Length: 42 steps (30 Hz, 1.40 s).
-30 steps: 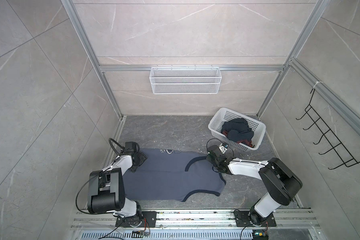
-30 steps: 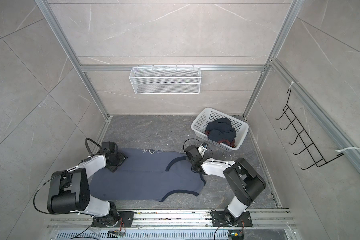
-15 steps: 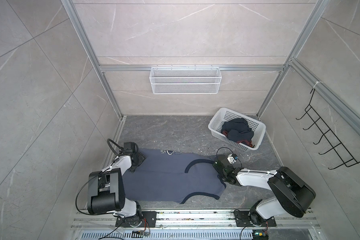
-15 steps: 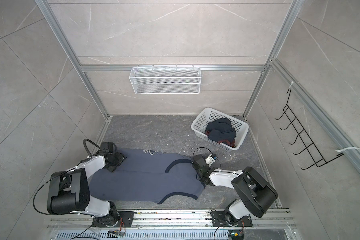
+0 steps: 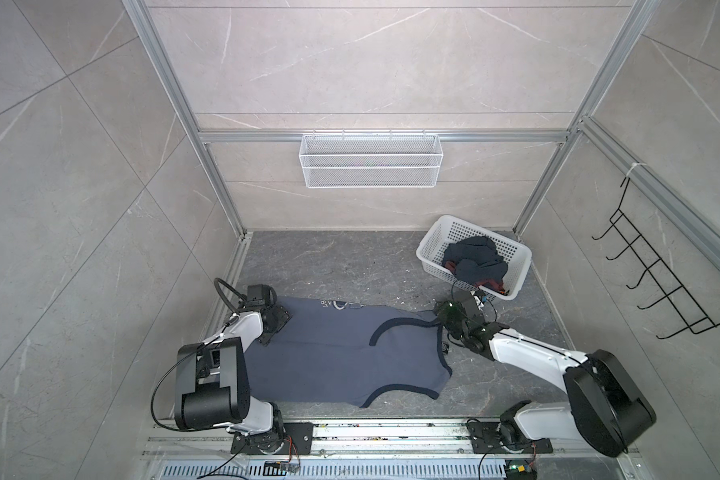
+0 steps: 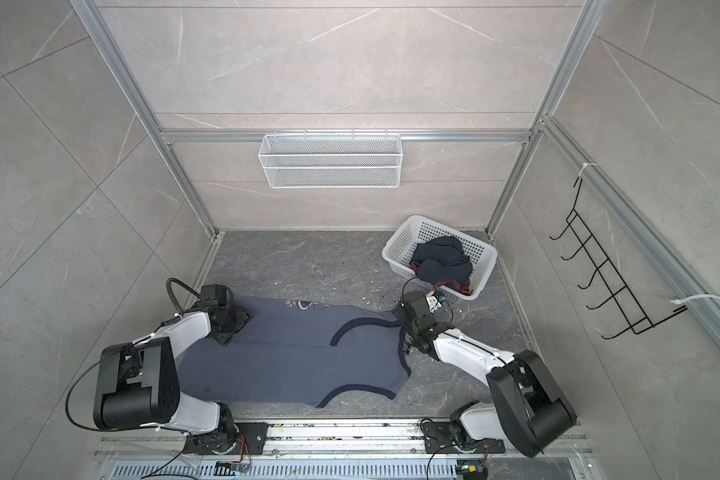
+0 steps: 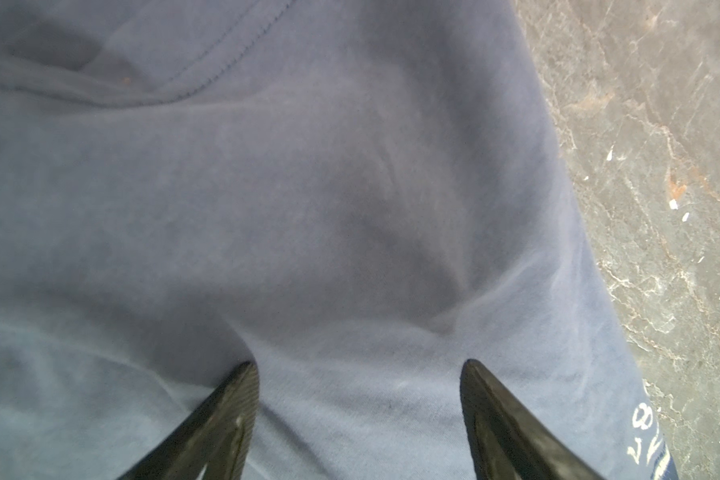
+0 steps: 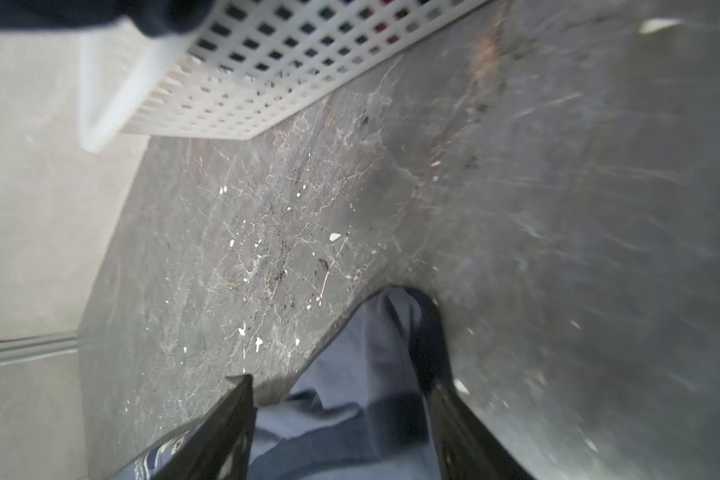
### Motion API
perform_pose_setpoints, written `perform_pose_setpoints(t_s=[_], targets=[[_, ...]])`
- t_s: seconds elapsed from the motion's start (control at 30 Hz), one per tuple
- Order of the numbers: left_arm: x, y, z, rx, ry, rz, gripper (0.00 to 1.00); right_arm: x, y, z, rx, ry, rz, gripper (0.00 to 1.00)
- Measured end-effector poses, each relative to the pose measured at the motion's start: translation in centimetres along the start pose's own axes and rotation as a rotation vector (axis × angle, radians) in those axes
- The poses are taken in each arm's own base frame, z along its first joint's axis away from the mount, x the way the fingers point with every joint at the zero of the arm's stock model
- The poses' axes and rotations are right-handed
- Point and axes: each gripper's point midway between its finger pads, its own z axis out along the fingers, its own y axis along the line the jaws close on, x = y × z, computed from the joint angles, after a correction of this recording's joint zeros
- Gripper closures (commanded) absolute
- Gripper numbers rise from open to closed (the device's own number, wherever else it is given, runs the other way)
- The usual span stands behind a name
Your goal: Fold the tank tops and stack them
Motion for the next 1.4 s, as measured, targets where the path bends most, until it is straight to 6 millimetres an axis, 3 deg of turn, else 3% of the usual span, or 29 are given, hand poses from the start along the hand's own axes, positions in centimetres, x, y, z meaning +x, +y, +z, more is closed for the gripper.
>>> perform_pose_setpoints(t_s=[0.17, 0.4, 0.5, 0.67, 0.77, 0.9, 1.0, 1.2, 1.3, 1.4], targets=[[0.0, 0.0, 0.0, 0.000, 0.000, 0.000, 0.20, 1.6, -1.4, 2.7, 0.056, 0.129, -0.024, 0.53], [-0.1, 0.2, 0.0, -0.007, -0.002, -0.004, 0.20, 2.0, -2.5, 2.9, 0.095, 0.168, -0.063, 0.91], [-0.3, 0.7, -0.1, -0.013, -0.009, -0.018, 0.20, 1.3, -3.4, 2.9, 0.124, 0.163, -0.071, 0.98], [-0.6, 1.3, -0.1, -0.020, -0.017, -0.050, 0.19, 0.1, -3.9, 2.9, 0.138, 0.152, -0.103, 1.00], [-0.6, 1.2, -0.1, -0.016, -0.015, -0.050, 0.19, -0.1, -3.5, 2.9, 0.126, 0.154, -0.141, 0.88], [-0.3, 1.1, -0.4, -0.011, -0.004, -0.045, 0.17, -0.7, -2.4, 2.7, 0.111, 0.149, -0.204, 0.51], [0.3, 0.7, -1.4, -0.014, 0.003, -0.021, 0.14, -1.8, -1.6, 1.7, 0.118, 0.122, -0.248, 0.37], [-0.4, -2.7, -5.5, 0.016, -0.070, 0.072, 0.09, -2.7, 1.3, -2.1, 0.116, 0.049, -0.351, 0.30], [-0.6, -4.7, -7.2, 0.037, -0.105, 0.123, 0.09, -0.5, 4.3, -3.1, 0.059, 0.072, -0.432, 0.30], [0.2, -7.0, -7.7, 0.057, -0.099, 0.198, 0.09, 3.1, 7.3, -2.6, 0.002, 0.144, -0.502, 0.32]])
